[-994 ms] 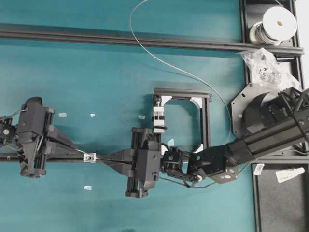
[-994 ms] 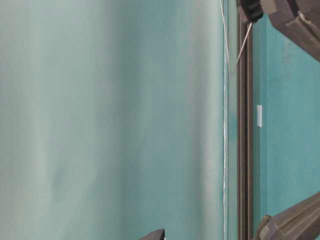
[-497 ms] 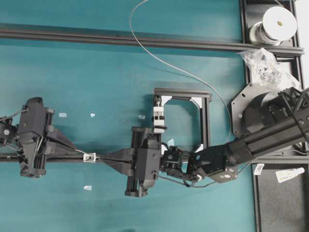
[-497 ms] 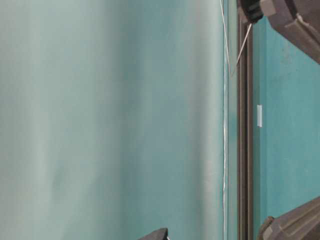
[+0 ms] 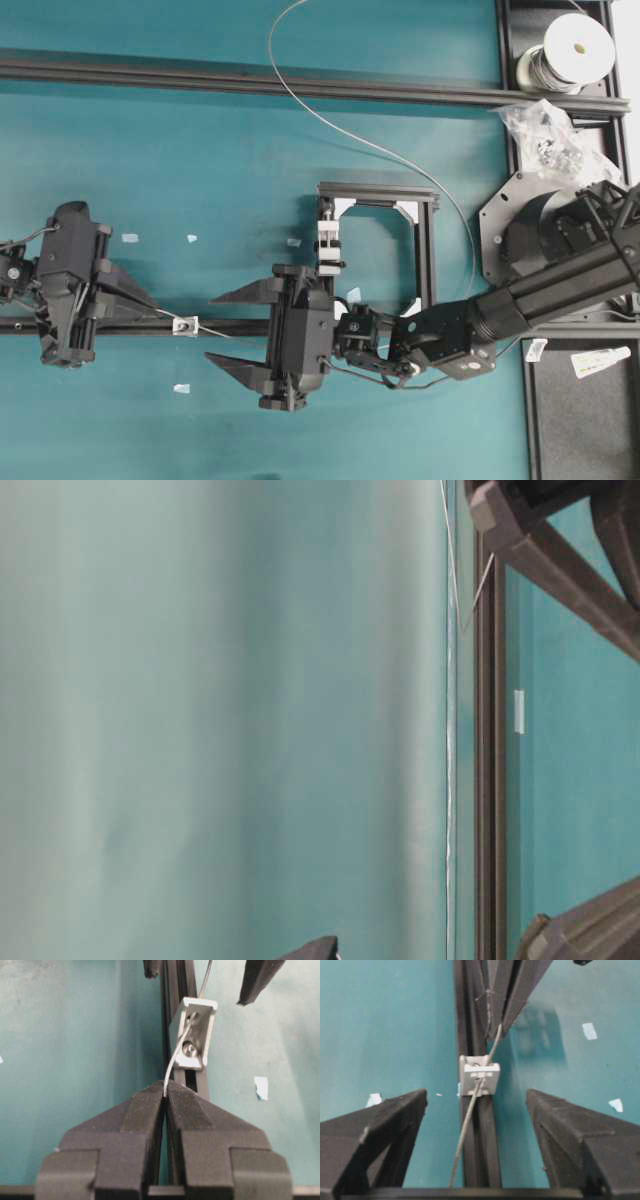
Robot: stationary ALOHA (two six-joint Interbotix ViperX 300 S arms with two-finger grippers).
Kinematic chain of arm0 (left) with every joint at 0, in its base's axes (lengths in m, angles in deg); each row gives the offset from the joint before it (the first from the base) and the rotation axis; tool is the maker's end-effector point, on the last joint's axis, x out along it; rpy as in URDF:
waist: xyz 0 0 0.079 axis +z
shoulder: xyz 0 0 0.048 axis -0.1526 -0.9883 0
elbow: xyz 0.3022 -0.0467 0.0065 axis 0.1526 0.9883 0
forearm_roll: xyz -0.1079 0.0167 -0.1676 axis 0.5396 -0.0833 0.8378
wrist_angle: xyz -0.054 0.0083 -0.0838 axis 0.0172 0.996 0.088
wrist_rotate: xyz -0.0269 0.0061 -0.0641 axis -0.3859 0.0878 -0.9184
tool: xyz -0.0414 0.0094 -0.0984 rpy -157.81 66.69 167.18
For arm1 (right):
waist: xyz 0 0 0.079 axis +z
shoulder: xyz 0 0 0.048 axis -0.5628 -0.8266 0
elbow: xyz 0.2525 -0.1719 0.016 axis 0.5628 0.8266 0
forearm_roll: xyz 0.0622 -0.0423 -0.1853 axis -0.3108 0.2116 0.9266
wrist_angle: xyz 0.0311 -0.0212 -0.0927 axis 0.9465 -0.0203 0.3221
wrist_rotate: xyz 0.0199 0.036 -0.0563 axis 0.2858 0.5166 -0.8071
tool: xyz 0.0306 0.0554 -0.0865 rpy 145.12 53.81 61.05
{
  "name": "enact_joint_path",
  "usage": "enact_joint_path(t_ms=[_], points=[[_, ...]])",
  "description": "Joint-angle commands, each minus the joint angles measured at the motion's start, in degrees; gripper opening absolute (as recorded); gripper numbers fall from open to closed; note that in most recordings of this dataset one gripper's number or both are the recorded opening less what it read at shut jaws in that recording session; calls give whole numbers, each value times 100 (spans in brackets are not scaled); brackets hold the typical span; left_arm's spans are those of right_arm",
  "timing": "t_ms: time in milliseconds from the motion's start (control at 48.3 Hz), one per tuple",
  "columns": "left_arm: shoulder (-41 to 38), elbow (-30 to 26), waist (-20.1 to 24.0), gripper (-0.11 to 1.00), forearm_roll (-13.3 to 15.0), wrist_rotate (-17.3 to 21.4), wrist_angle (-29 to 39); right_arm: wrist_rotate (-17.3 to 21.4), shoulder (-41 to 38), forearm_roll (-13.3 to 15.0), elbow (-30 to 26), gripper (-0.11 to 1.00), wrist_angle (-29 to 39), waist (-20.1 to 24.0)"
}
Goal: Insert the wire through the hole in the metal fitting.
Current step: 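Close the left gripper on the protruding wire tip, then open the right gripper and pull the wire through with the left gripper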
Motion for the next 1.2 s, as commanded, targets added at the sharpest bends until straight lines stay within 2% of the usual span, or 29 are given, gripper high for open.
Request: enact_joint_path(t_ms=[0,621,849,1180], points=[[220,35,-26,-10,-18,0,97,9,193,26,-18,89,-18,18],[1767,1160,-272,-10,-18,-9,694,9,193,26,62,88,-26,26],[2083,1485,-396,-10,-18,-202,984,9,193,26,70,88,-18,18],[2127,1617,-519,-10,-79,-211,993,9,193,26,70,88,-18,26]])
